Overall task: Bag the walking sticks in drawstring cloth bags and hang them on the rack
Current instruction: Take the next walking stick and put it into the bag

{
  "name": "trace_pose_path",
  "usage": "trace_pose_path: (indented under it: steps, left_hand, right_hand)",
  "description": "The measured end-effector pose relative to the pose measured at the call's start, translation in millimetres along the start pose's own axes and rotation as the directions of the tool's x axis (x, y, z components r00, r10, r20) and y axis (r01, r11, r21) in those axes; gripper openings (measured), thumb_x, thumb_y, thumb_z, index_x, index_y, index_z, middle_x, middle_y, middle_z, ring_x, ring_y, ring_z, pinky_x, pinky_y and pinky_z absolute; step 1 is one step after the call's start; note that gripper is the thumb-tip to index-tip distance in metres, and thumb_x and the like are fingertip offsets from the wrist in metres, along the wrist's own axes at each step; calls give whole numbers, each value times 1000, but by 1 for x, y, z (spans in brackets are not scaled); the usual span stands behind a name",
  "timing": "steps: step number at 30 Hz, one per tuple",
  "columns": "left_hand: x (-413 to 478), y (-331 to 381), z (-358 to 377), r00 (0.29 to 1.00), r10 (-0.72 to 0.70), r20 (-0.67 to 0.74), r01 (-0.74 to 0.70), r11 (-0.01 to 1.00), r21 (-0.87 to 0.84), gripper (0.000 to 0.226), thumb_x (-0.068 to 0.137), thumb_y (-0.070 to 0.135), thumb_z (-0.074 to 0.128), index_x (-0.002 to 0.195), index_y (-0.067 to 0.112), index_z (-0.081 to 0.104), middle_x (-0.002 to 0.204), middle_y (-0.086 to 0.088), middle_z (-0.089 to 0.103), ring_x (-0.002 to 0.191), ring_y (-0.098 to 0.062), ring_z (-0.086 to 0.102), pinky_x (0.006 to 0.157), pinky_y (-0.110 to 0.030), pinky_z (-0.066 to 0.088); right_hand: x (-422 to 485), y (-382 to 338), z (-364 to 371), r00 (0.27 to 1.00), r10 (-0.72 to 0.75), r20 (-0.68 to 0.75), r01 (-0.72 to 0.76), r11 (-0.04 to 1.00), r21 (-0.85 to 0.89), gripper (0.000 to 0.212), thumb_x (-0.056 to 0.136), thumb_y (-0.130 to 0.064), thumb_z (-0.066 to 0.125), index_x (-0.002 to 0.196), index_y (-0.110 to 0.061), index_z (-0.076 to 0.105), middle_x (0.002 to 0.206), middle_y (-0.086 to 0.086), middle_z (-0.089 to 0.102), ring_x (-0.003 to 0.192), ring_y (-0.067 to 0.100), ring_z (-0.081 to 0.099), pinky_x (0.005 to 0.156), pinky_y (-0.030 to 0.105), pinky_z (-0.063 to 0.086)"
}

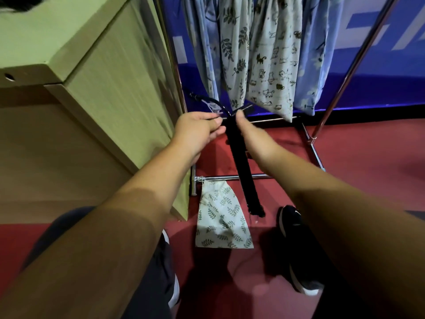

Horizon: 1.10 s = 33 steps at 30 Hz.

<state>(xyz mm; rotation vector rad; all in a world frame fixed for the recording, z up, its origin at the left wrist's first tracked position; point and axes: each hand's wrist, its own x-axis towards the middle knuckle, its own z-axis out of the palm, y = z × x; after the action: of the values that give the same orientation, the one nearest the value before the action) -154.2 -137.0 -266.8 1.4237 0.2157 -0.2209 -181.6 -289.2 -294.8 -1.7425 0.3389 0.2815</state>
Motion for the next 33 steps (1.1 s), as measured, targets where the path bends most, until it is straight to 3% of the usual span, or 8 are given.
trace_pose_path:
  steps: [4, 8, 12, 15, 18, 21, 26, 33]
  left_hand:
    - [13, -30, -2, 989, -148, -20, 143, 976, -167, 11, 103, -13, 56, 101, -8, 65, 103, -22, 68, 87, -25, 71, 76, -27, 66]
    - [53, -78, -1, 935, -354, -9, 345, 915, -211, 20, 108, 6, 57, 125, -5, 58, 124, -22, 66, 89, -29, 75, 66, -32, 67]
    - [90, -145, -14, 868, -497, 4, 492, 860, 138, 52, 108, 47, 57, 136, 4, 56, 131, -18, 67, 83, -28, 79, 64, -35, 64]
    - [105, -198, -36, 809, -586, -51, 556, 734, 391, 42, 110, 45, 52, 126, 7, 57, 112, -13, 70, 83, -25, 73, 72, -36, 64]
    - [121, -241, -63, 811, -564, -156, 504, 537, 677, 13, 107, 22, 56, 104, 10, 61, 102, -11, 66, 83, -27, 68, 81, -34, 57]
    - [131, -271, -77, 859, -496, -122, 322, 340, 883, 36, 102, 23, 61, 137, 15, 64, 134, -10, 66, 114, -29, 65, 97, -30, 51]
    - [131, -310, -79, 848, -528, -49, 218, 263, 940, 62, 98, 10, 56, 152, 40, 53, 165, -1, 42, 137, -30, 56, 112, -32, 47]
    - [123, -339, -85, 906, -422, -24, 127, 216, 968, 40, 104, 16, 61, 143, 9, 64, 150, -10, 60, 133, -29, 60, 107, -28, 47]
  right_hand:
    - [6, 31, 14, 1000, -3, -19, 1, 994, -106, 92, 76, -100, 44, 120, -24, 73, 116, 1, 78, 109, 23, 74, 106, 47, 54]
    - [27, 65, 20, 992, 119, -50, -125, 982, -140, 76, 100, -80, 36, 122, -16, 69, 101, 0, 71, 96, 21, 66, 82, 32, 45]
    - [55, 129, 26, 958, 259, -124, -272, 957, -100, 90, 95, -86, 38, 137, -11, 65, 130, 7, 67, 123, 30, 64, 96, 35, 43]
    - [78, 181, 30, 908, 391, -152, -403, 914, -55, 94, 73, -97, 50, 109, -14, 77, 112, 9, 78, 100, 32, 74, 94, 49, 61]
    - [92, 211, 32, 877, 461, -139, -465, 885, -1, 89, 77, -92, 59, 96, -7, 78, 89, 10, 74, 83, 30, 73, 87, 50, 62]
    - [106, 223, 37, 860, 495, -123, -500, 866, -9, 87, 86, -85, 59, 106, -2, 74, 99, 14, 77, 89, 30, 75, 95, 54, 62]
    - [113, 241, 46, 874, 472, -115, -481, 874, -66, 63, 93, -79, 56, 88, -17, 64, 103, 13, 76, 93, 30, 76, 92, 50, 63]
    - [113, 264, 54, 862, 497, -102, -503, 863, -53, 52, 92, -65, 68, 96, -14, 74, 79, 4, 68, 73, 23, 71, 79, 47, 63]
